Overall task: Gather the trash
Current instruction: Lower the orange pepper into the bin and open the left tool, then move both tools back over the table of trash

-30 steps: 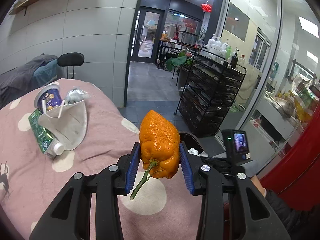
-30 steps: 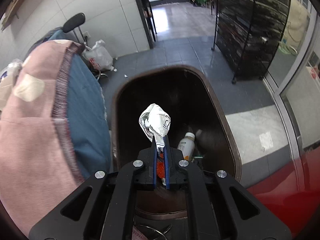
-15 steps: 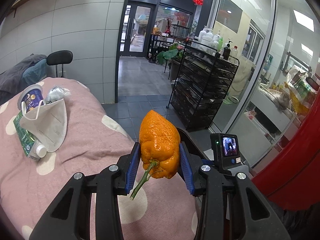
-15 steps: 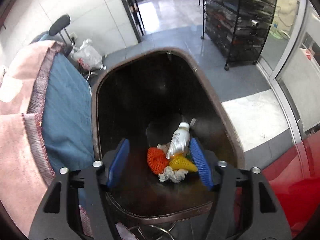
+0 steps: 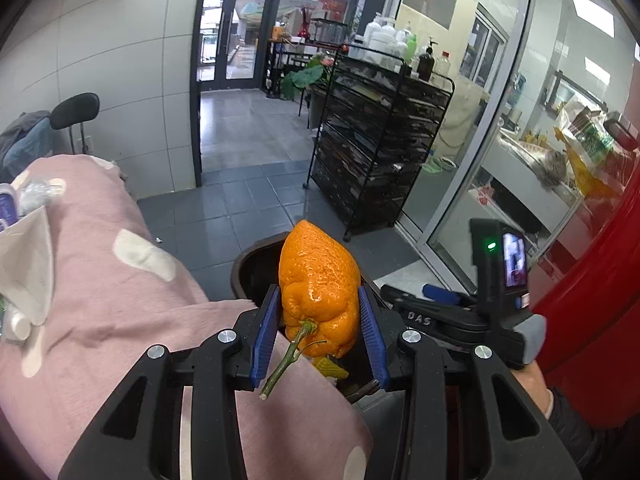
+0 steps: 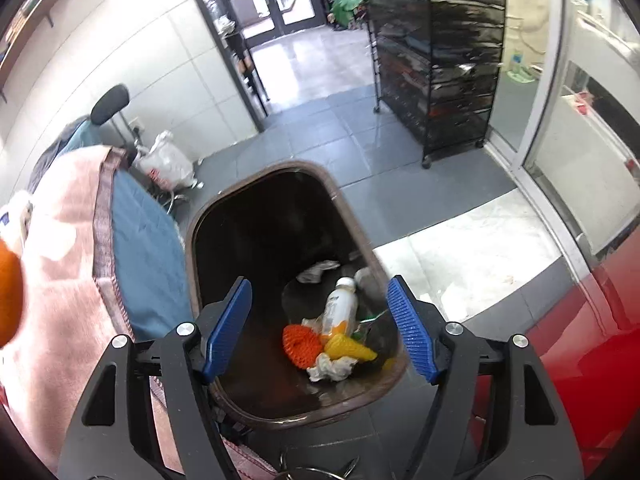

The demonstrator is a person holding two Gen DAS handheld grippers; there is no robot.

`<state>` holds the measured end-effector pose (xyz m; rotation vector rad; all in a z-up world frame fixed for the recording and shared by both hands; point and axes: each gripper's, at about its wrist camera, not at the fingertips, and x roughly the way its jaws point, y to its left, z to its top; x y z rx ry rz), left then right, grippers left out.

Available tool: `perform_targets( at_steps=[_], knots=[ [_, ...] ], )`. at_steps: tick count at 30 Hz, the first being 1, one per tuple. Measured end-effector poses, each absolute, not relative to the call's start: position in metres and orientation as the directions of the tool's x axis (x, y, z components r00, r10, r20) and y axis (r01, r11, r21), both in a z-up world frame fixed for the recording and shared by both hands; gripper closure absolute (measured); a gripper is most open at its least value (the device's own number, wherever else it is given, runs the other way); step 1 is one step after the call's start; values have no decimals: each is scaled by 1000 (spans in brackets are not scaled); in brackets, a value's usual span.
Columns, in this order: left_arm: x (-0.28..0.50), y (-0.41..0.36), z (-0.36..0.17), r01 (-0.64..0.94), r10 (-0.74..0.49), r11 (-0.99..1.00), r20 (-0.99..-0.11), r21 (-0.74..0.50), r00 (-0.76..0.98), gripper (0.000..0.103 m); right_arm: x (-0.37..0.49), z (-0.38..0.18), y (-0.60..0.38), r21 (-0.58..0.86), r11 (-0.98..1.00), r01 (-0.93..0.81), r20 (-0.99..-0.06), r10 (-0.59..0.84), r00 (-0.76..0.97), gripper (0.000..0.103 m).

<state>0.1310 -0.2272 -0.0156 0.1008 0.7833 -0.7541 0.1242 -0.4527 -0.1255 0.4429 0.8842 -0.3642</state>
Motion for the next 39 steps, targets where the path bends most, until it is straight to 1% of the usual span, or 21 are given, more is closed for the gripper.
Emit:
perform_targets(
  at_steps=[7,14,21,25,27,30,34,39],
  knots=[
    [137,-259,-37,673,-565,716,-719,-184,405,64,110,-116,-471,202,824,530,-793,-180,582,29],
    [147,-276,-59,671,-521,723,-765,-161,378,64,103,-117,-481,209,807,552,-793,-190,579,29],
    [155,-282,-72,657,-490,738,-789,-151,370,63,101,-120,-485,209,803,558,-800,-188,570,29],
    [153,-283,-71,663,-486,737,-785,-130,386,51,101,-120,-486,210,801,560,-800,-189,569,29],
    [151,-285,-69,663,-481,740,-777,-111,407,34,101,-120,-486,209,800,562,-801,-190,568,29],
    [150,-284,-67,666,-489,738,-764,-106,421,29,100,-118,-485,209,799,563,-799,-193,570,29],
    [144,-282,-60,670,-498,737,-743,-90,447,26,101,-115,-482,207,804,558,-795,-193,575,29],
    [132,-269,-45,669,-521,739,-701,-83,488,20,102,-109,-474,214,820,531,-784,-180,595,25]
  ],
)
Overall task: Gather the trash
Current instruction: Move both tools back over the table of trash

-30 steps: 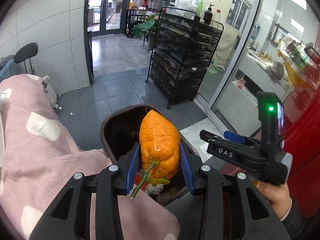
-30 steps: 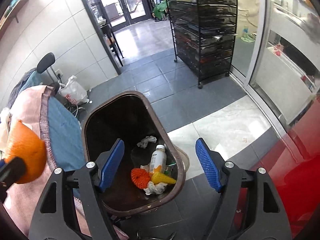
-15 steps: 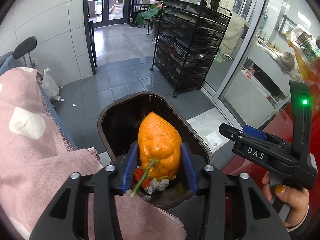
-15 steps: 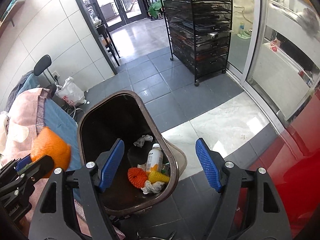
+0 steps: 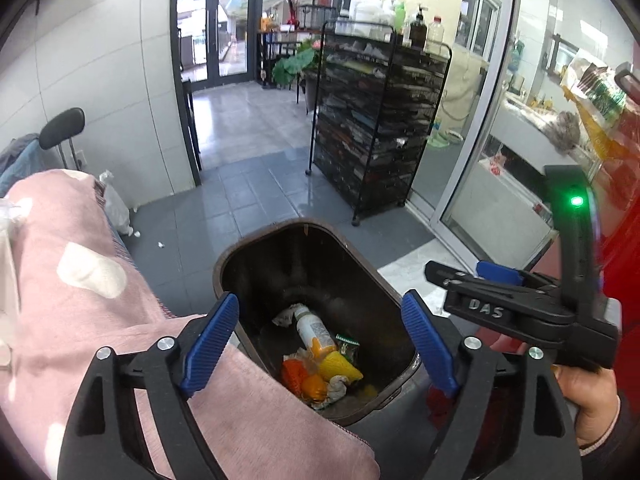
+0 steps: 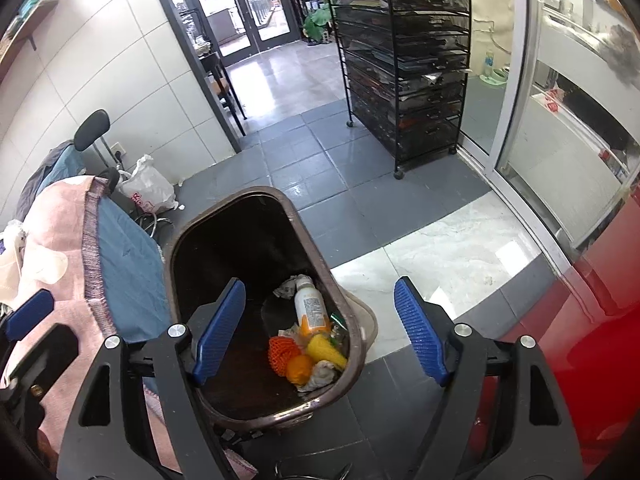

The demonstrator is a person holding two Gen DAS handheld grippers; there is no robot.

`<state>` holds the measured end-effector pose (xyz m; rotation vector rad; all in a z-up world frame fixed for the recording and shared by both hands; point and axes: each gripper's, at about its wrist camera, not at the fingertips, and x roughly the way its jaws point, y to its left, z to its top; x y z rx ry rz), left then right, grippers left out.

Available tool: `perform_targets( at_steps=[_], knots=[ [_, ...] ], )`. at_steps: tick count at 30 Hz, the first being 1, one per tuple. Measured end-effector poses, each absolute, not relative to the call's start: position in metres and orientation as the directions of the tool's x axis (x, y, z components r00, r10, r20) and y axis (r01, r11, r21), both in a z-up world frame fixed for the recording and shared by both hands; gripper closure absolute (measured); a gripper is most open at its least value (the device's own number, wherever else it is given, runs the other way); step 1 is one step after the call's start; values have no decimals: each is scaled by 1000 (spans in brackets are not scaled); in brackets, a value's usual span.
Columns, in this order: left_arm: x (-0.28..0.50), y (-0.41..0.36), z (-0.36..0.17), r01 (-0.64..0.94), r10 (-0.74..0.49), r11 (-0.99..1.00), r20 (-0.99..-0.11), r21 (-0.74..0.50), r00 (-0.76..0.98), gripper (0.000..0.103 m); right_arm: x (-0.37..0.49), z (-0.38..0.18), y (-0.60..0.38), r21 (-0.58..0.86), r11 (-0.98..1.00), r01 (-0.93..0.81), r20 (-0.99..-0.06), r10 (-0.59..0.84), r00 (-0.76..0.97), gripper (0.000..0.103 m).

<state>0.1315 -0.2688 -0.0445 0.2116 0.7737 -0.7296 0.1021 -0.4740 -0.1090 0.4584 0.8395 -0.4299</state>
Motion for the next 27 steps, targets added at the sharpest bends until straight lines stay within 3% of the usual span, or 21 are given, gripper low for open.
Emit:
perform_targets(
  at_steps=[14,27],
  knots=[
    [106,-200,-2,578,-513,812,-578,-87,634,13,119,-79,-420,240,896,374,-734,-85,674,22],
    [105,-119,10,417,-427,896,-548,-151,719,13,144,-46,-342,236,958,165,-695,48,718,21]
  ],
)
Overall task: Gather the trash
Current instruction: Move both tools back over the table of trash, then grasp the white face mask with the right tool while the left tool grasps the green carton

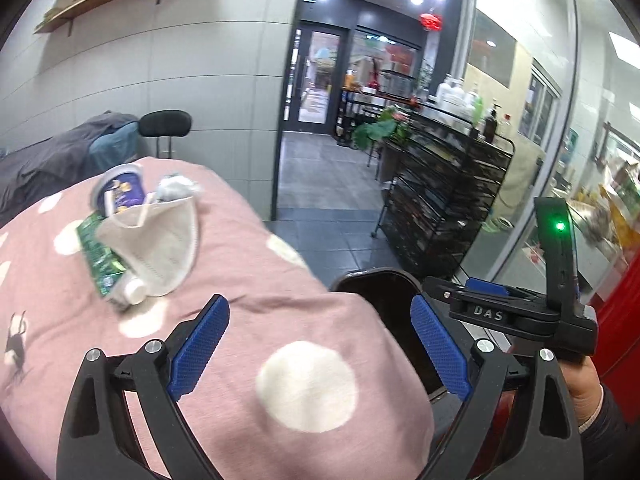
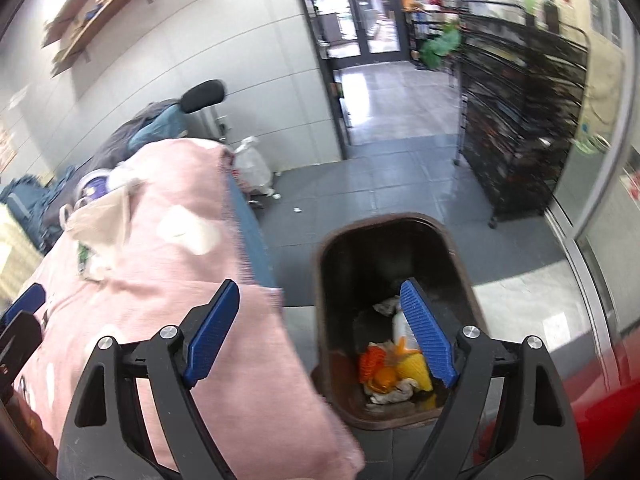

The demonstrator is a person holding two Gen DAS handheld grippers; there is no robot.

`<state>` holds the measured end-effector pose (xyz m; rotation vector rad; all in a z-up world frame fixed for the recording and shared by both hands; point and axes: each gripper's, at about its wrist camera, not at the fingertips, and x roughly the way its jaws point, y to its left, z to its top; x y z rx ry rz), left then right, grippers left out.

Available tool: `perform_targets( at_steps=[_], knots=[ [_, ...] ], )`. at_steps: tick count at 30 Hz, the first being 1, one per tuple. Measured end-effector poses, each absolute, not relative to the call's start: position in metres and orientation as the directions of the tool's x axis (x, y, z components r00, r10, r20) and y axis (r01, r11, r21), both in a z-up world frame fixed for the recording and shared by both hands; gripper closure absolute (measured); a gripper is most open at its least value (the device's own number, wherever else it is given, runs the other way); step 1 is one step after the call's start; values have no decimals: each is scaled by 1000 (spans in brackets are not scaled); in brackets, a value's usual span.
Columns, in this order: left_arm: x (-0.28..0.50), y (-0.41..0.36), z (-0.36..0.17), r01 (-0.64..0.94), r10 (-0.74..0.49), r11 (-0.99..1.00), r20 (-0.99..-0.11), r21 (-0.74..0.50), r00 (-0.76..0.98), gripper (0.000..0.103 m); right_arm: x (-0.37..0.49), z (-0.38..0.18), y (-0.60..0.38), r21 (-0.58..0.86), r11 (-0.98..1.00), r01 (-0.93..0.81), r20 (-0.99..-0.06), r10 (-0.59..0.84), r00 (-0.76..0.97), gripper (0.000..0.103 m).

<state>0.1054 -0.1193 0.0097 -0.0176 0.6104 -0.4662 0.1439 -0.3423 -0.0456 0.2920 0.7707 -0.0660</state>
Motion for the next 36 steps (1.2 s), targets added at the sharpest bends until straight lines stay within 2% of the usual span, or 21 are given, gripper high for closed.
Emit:
perform_targets(
  at_steps=[9,20,34,36],
  knots=[
    [105,-46,7,285,-305,950,-562,-126,769,13,159,-29,-281,215,976,17,-687,139,713,21],
    [119,43,-14,104,-184,981,-634,-161,752,13,186,-14,-202,175,967,-185,-701,254,666,21],
    [155,63,-22,101,-213,974,-679,-201,702,17,247,2,-111,-118,896,-429,-700,231,676,21],
    [161,65,-24,102,-217,974,-689,-204,692,17,259,0,-99,-168,878,-449,-692,219,688,26]
  ],
)
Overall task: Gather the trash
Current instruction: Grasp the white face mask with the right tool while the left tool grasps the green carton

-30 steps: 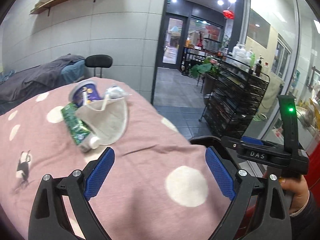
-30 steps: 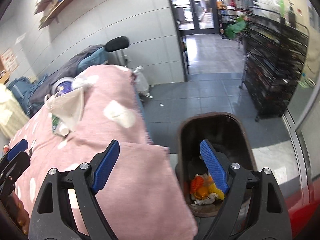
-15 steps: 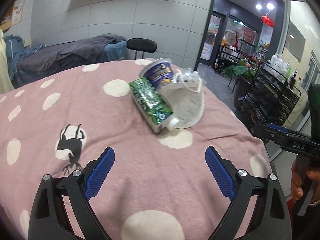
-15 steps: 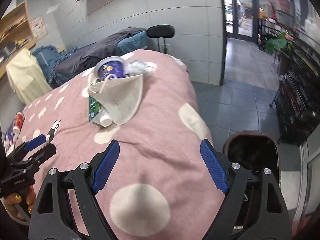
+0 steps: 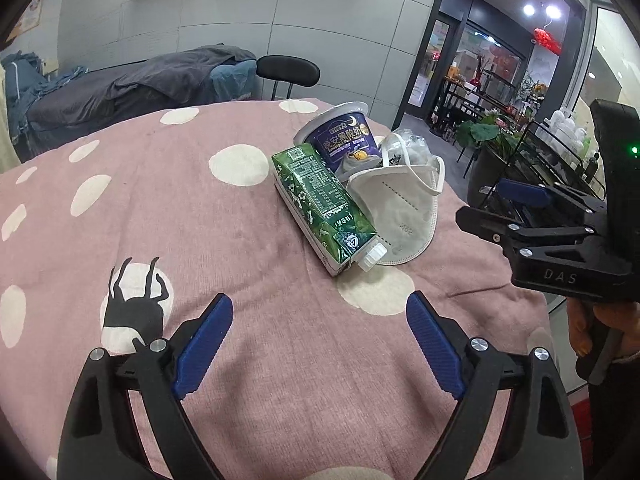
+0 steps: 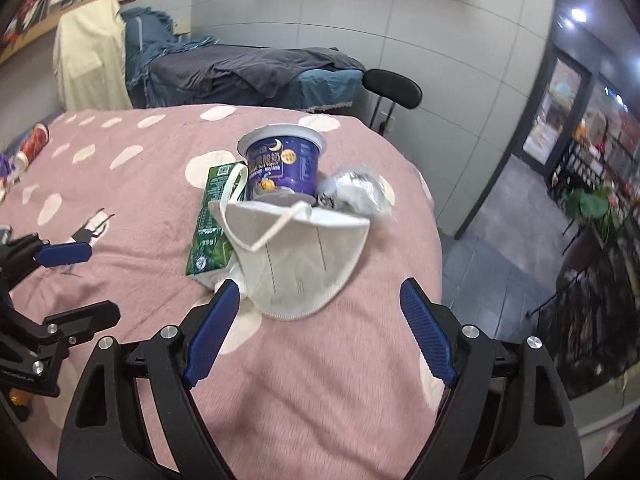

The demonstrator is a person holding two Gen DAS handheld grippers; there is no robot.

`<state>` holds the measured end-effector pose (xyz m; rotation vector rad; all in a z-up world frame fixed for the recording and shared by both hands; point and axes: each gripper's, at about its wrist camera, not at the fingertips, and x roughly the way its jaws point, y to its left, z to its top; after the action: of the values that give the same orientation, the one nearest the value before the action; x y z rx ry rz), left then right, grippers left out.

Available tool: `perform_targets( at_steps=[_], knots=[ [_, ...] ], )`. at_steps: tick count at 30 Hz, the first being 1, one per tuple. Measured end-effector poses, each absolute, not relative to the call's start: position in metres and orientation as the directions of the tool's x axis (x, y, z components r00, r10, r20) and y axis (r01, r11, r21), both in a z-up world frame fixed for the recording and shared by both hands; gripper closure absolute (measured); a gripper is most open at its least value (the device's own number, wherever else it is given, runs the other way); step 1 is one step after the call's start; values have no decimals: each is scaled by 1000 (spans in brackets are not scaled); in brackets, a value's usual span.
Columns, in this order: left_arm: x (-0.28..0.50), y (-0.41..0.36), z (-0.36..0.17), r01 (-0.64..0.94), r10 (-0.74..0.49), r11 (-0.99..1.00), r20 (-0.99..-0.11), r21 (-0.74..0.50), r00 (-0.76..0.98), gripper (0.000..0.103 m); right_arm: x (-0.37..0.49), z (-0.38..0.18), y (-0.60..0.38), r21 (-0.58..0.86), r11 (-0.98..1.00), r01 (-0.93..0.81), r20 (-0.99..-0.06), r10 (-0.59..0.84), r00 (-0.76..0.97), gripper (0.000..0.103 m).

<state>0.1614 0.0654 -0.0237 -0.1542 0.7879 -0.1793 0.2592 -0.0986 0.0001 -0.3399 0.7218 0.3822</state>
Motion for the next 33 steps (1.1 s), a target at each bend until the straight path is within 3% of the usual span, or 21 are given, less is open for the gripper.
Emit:
perform_targets(
  at_steps=[8,10,12,14,23,31,33],
  knots=[
    [181,76,-28,92,-226,970,-706,-223,671,17,296,-18,-54,-400,746,-532,-665,162,729,45],
    [186,79,-30,87,-224,971,-710,-224,667,17,300,-21,-50,-410,724,-554,-667,176,724,57],
    [190,82,-31,78,-222,970,-713,-229,665,17,304,-26,-46,-399,708,-583,-690,186,699,91],
    [195,85,-31,73,-237,965,-711,-254,662,17,303,-29,-44,-402,697,-593,-698,185,691,95],
    [211,73,-31,81,-247,962,-713,-260,656,17,249,18,-78,-331,728,-601,-640,295,709,98],
    [248,53,-37,71,-247,963,-737,-262,629,17,221,48,-118,-253,808,-532,-590,307,747,98],
    [260,50,-43,42,-233,964,-755,-263,613,21,216,50,-124,-236,825,-513,-578,305,757,98]
  ],
)
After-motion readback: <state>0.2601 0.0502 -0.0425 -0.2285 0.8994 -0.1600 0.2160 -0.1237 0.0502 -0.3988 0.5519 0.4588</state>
